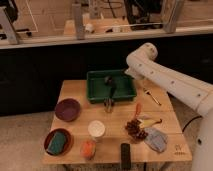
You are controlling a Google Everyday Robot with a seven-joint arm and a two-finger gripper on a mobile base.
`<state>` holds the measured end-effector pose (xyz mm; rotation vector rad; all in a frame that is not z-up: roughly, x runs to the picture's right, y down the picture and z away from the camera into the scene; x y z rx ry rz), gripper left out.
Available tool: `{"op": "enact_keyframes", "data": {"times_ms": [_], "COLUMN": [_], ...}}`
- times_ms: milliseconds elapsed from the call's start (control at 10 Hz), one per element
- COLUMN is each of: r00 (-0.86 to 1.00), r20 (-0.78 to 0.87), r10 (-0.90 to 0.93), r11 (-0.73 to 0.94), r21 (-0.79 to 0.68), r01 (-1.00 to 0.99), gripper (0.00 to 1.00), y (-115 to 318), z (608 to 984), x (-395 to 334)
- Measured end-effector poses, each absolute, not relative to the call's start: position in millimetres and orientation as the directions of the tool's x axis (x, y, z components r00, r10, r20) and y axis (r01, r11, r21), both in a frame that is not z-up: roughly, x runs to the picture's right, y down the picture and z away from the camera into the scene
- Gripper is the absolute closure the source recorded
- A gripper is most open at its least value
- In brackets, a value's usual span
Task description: Place brush in table surface
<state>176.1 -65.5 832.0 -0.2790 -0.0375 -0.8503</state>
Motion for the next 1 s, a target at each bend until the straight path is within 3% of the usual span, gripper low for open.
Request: {"op": "enact_keyframes", "data": {"times_ms": [300,1000], "r00": [0.573,0.459], "r20": [0.219,0.383], "r10": [-0.790,-0.802], "r11": [0.543,0.445], "r21": [-0.184,-0.130], "r01": [0.819,0.886], "gripper": [0.20,0.20], "y": [-80.2,-65.8], "z": [840.1,854.4], "x": [148.6,103.5]}}
